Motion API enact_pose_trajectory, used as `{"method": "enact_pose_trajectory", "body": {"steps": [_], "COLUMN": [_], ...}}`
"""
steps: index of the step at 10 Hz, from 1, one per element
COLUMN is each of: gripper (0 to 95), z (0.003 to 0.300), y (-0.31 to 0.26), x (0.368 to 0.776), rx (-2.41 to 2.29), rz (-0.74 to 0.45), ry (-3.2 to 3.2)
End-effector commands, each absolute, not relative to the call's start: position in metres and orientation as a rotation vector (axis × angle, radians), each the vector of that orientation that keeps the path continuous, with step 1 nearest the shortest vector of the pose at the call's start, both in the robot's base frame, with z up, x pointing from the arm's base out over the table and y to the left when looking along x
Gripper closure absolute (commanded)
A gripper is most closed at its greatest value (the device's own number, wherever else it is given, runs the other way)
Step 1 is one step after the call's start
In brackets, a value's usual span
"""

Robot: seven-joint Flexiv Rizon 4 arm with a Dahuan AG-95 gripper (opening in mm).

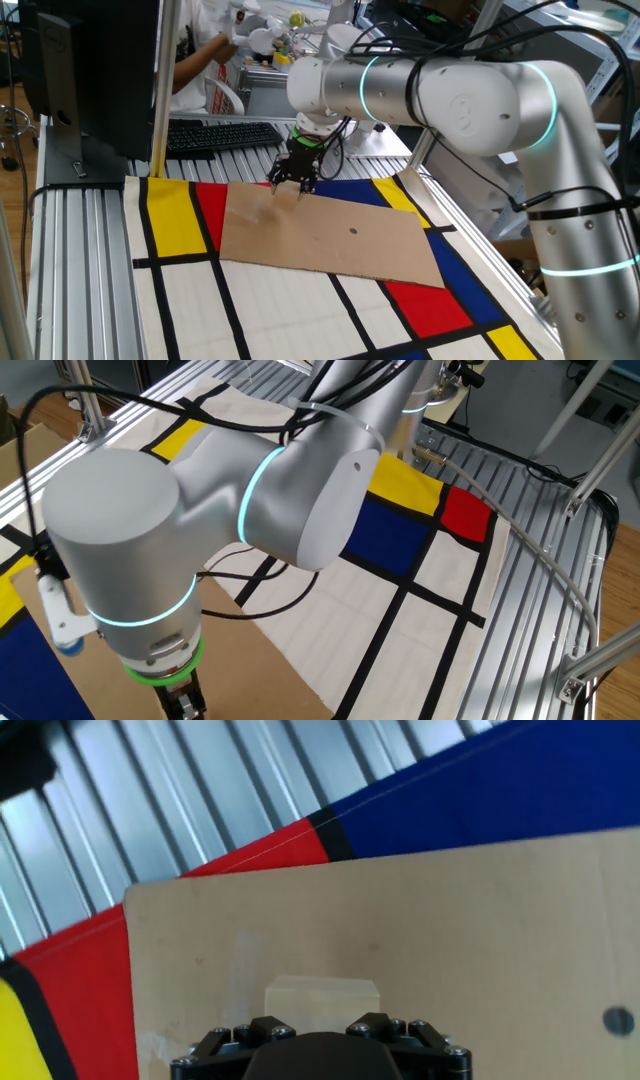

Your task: Grab the block and place it at the designated location

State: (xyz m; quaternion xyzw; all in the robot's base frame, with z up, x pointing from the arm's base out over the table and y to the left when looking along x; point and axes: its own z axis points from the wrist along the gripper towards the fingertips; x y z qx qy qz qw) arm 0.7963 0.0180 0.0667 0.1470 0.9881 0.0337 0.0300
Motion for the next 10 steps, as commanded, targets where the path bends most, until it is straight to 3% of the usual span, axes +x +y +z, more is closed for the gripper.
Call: {"method": "enact_pose_trajectory", "body": {"steps": [1,10], "gripper": [95.0,95.0], "z": [0.0666,0.0664], "y": [0.0176,0.0176], "x": [0.7979,0.7980], "rx": [0.349,0.253], "rz": [0.140,0.059], "ry": [3.071,3.102]}}
